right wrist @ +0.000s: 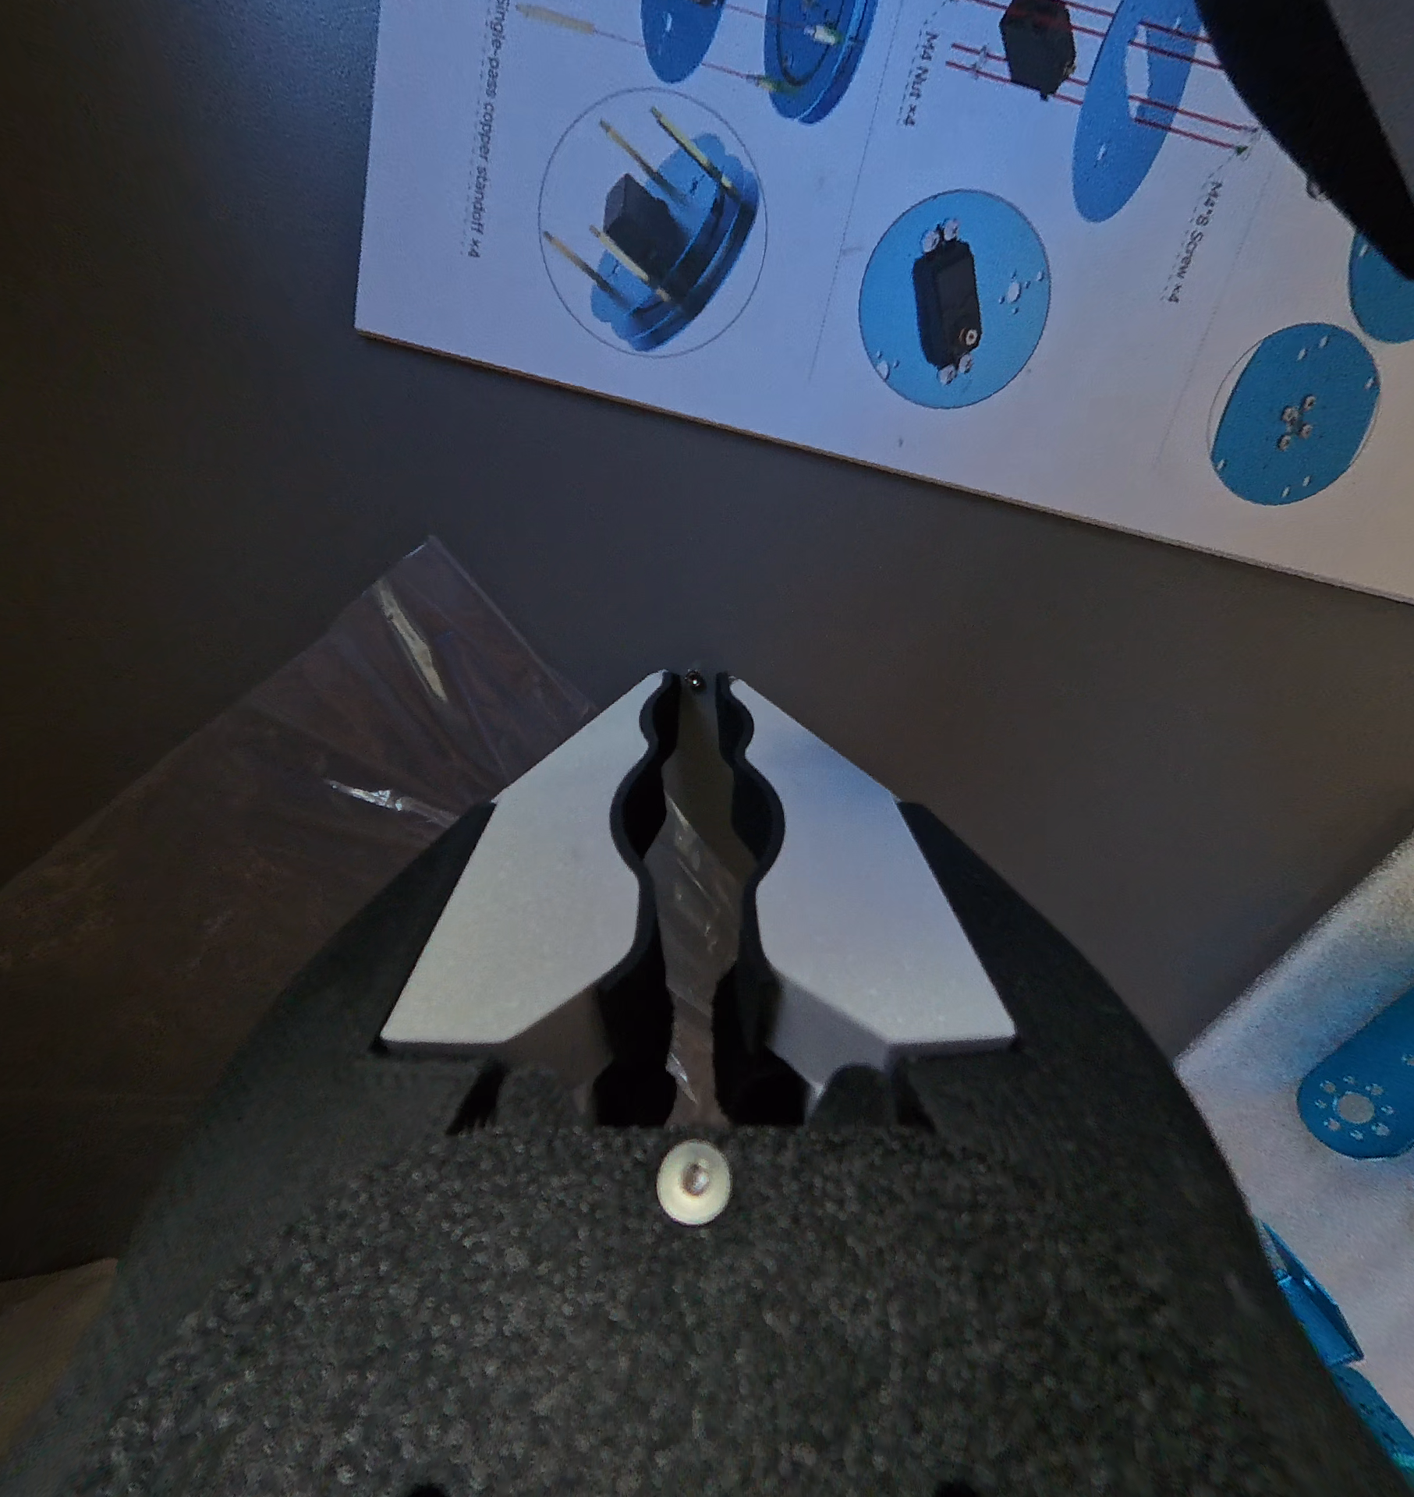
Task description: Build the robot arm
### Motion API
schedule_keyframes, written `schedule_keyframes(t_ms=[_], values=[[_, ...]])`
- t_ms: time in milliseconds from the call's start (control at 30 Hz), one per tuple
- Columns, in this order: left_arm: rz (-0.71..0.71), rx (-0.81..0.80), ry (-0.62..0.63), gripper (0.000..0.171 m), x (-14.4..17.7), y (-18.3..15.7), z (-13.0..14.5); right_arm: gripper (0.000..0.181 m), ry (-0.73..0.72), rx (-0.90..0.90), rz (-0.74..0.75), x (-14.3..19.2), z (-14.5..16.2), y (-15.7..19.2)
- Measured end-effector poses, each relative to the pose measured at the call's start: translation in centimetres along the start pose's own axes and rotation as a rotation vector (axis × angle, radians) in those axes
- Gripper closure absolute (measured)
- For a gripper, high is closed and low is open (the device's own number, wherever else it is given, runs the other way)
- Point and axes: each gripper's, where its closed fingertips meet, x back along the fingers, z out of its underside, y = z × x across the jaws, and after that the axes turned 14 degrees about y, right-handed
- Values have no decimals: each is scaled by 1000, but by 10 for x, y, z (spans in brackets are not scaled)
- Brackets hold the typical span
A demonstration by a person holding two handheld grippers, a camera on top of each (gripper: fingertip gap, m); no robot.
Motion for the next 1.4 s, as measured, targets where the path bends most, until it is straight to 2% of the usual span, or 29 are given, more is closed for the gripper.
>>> schedule_keyframes(t_ms=[500,700,967,1400], values=[[12,-8,-2,171,1,-4,-2,180,18,22,48,0,-3,2],[56,-49,-28,170,3,-19,-12,181,15,7,88,9,6,-6],[60,-52,-22,170,3,-19,-11,175,-18,-4,40,3,-6,1],[63,-62,-24,171,3,-21,-13,179,-30,-28,9,0,-5,0]])
